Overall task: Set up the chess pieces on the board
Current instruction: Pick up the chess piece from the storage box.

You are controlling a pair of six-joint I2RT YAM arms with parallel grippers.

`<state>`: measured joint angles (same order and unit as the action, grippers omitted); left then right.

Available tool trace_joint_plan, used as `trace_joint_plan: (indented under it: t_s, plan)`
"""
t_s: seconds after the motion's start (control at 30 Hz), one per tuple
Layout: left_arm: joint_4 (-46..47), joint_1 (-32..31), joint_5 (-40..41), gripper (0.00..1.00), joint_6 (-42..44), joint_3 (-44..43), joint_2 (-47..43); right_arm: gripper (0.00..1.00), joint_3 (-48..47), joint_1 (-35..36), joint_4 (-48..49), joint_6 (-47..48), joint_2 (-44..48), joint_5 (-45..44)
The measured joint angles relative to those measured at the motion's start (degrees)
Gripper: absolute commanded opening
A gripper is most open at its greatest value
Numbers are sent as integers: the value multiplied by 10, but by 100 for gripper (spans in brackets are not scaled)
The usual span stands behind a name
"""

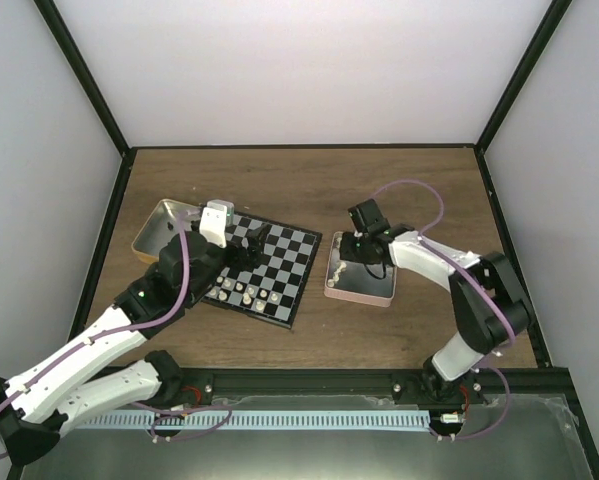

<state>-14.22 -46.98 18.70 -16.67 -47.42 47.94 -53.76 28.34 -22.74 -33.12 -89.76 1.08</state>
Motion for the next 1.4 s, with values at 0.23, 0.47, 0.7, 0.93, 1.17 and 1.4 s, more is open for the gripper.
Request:
trace_joint_plan:
  t_s: [0.23, 0.47, 0.7, 0.93, 1.17, 1.4]
  plan:
    - [0, 0, -2, 100, -5, 0, 0, 37, -43, 1, 40, 14, -78, -4]
    - [4, 0, -3, 100, -8, 3, 8, 33, -52, 4, 52, 23, -110, -24]
    - [5, 0, -4, 100, -8, 3, 9, 33, -72, 11, 55, 26, -141, -52]
    - [5, 0, -4, 100, -8, 3, 9, 24, -78, 21, 54, 29, -153, -80]
    - [5, 0, -4, 100, -8, 4, 9, 8, -93, 39, 43, 48, -166, -121]
    - [5, 0, -4, 100, -11, 6, 9, 7, -84, 40, 43, 57, -154, -125]
